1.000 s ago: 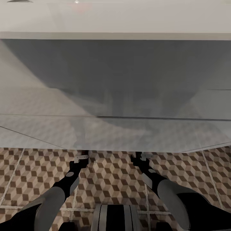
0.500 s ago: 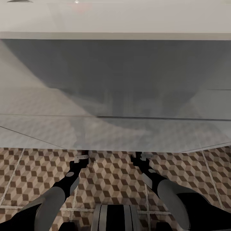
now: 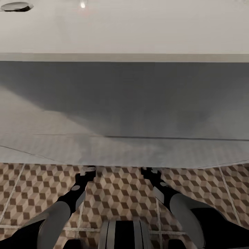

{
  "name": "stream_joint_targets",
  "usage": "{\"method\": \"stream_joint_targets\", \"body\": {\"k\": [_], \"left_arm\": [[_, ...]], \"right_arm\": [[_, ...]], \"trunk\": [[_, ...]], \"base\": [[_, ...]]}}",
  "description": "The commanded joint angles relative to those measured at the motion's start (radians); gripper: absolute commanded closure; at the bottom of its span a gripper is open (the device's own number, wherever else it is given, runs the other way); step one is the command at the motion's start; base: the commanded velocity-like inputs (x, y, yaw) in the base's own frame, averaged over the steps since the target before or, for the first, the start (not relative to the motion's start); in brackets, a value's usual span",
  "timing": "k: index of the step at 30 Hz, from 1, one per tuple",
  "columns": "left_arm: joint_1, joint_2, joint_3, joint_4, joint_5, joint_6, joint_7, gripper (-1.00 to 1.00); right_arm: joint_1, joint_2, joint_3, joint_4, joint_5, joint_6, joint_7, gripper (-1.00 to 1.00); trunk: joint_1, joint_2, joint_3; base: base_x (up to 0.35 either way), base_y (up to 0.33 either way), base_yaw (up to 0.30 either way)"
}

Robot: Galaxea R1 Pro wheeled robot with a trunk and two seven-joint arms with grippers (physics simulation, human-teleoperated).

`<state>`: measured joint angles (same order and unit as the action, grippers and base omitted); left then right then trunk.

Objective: Take the four mousetraps from the cabinet in the bathroom and place them on the bathroom floor. Make sure all four end up on the same floor surface, and ensure that at least two of them are either under or directly next to the same bathroom sink.

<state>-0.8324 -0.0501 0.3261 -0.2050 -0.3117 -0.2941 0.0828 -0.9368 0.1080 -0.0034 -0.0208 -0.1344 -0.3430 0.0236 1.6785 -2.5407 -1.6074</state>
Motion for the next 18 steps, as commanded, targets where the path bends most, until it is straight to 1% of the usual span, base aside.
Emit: {"method": "stream_joint_targets", "body": {"k": [1,6,18], "left_arm": [[-0.001,0.0,0.004,0.001,-0.012,-0.003,0.008,1.0],[-0.001,0.0,0.004,0.001,-0.012,-0.006,0.008,1.0],[-0.001,0.0,0.005,0.001,-0.012,-0.017,0.008,1.0]], "right_arm": [[-0.001,0.0,0.0,0.001,-0.008,-0.004,0.002,-1.0],[-0.001,0.0,0.0,0.001,-0.008,-0.004,0.002,-1.0],[-0.001,-0.001,0.0,0.001,-0.008,-0.004,0.002,-1.0]], "trunk": [[0.0,0.0,-0.001],[0.0,0.0,-0.001],[0.0,0.0,-0.001]], "base": [[0.245,0.0,0.0],[0.148,0.0,0.0],[0.02,0.0,0.0]]}}
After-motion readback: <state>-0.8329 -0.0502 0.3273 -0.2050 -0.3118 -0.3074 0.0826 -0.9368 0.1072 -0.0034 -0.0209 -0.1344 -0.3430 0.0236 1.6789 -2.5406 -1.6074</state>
